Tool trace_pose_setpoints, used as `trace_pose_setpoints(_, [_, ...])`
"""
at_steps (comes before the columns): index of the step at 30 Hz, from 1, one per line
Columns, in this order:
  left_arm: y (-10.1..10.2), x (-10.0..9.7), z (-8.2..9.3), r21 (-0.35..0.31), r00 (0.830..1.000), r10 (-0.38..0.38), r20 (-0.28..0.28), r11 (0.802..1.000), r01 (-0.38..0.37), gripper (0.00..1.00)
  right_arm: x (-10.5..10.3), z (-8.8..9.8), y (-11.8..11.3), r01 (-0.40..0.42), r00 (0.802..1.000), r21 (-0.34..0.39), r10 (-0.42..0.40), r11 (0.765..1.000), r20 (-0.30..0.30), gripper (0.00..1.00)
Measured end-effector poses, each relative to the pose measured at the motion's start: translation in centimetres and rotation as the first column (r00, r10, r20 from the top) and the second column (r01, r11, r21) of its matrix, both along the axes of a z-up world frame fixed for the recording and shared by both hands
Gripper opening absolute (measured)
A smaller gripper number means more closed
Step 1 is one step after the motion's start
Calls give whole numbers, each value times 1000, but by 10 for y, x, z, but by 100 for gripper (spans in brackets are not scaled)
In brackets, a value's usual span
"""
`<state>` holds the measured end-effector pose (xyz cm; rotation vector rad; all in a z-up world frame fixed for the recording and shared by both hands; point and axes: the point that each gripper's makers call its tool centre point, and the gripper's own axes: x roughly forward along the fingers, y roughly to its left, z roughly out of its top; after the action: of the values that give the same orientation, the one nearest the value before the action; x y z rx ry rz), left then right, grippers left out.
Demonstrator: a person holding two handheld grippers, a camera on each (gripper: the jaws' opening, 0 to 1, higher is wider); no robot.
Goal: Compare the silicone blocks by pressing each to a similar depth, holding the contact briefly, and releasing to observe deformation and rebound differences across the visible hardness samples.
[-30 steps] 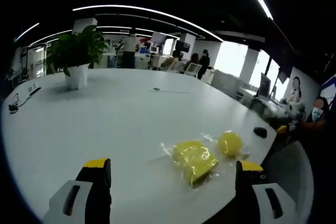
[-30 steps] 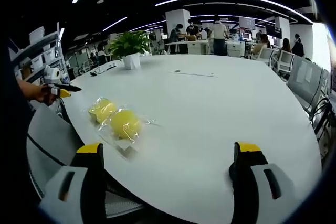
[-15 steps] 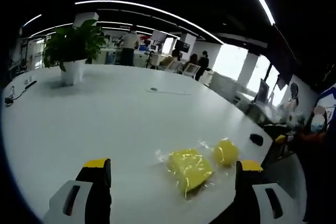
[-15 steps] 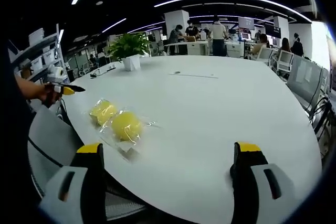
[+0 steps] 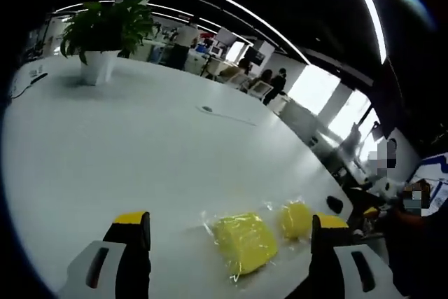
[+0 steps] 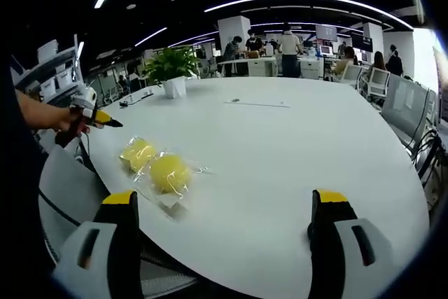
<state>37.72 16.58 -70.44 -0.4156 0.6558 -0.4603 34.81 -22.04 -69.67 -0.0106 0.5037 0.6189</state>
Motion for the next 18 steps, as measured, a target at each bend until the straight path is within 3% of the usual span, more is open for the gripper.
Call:
trace_pose_setpoints(2, [-4, 1, -8, -8, 1000, -6, -30, 1000, 6, 93, 0, 0, 0, 2, 1000, 3, -2, 1000, 0, 97])
trace_pose_setpoints(5, [-7, 1, -23, 61, 997, -45, -65, 997, 49, 89, -2, 0, 1, 3, 1000, 3, -3, 1000, -1, 97])
trace_pose_setpoints(10, [-13, 5, -32, -26, 989, -67, -135, 998, 64, 77, -4, -2, 0, 8, 1000, 4, -8, 1000, -6, 97])
trace_pose_setpoints(15, [-22, -1, -42, -111, 973, -98, -209, 991, 76, 54, -5, -4, -4, 17, 1000, 4, -17, 1000, -12, 97])
trace_pose_setpoints(18, [-17, 5, -48, -132, 974, -52, -222, 991, 23, 40, -5, -4, -6, 23, 1000, 5, -23, 1000, -14, 97])
